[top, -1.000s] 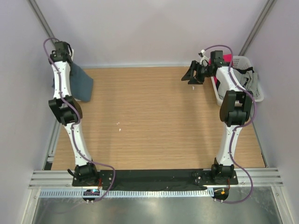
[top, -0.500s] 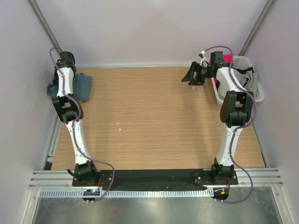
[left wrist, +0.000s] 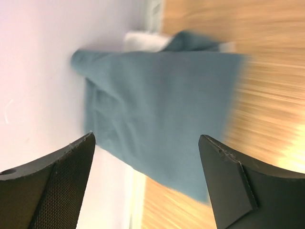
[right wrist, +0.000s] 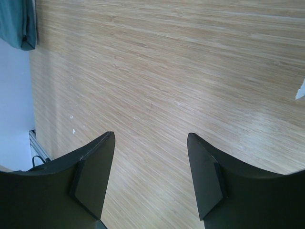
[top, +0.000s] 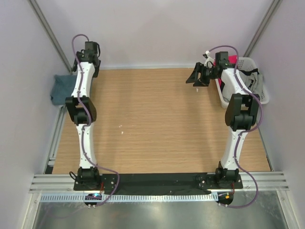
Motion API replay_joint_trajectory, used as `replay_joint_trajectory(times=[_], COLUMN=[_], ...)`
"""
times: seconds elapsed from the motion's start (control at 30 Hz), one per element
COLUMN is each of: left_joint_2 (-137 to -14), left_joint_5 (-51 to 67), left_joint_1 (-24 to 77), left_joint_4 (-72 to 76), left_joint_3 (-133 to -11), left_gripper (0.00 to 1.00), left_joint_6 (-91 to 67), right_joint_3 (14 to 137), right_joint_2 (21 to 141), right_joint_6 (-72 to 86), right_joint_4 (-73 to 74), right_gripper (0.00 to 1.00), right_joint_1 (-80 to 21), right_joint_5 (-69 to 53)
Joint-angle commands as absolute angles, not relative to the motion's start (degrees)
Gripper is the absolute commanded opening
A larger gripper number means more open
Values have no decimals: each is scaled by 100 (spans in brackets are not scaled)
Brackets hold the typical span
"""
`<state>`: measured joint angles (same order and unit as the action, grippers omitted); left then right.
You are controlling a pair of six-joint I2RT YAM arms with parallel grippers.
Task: Fold and stack the t-shirts
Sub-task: Neatly place the folded tshirt to the corner
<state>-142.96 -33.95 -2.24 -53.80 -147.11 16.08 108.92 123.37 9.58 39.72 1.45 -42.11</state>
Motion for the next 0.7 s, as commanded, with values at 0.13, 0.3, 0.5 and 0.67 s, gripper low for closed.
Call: replay_joint_trajectory(times=[0.13, 0.3, 0.5, 0.67], left_joint_2=[-12298, -10868, -9766, -9712], left_joint_5=[-1777, -469, -903, -1592], left_joint_1=[290, 536, 1220, 1907], left_joint_4=[-6003, -4936, -4386, -4298], left_joint_3=[-14432, -13750, -12649, -11839], left_gripper=[91, 100, 100, 100], left_joint_6=[440, 98, -153, 238], right_joint_3=[11319, 12583, 12184, 10490], right_joint_2=[11409, 11119, 10618, 9732], right_joint_6=[449, 404, 1555, 1258], right_joint_4=[4069, 4069, 3771, 3649], right_gripper=[73, 100, 100, 100], right_joint_1=[158, 255, 141, 18], right_joint_5=[-3238, -1786, 343, 1186])
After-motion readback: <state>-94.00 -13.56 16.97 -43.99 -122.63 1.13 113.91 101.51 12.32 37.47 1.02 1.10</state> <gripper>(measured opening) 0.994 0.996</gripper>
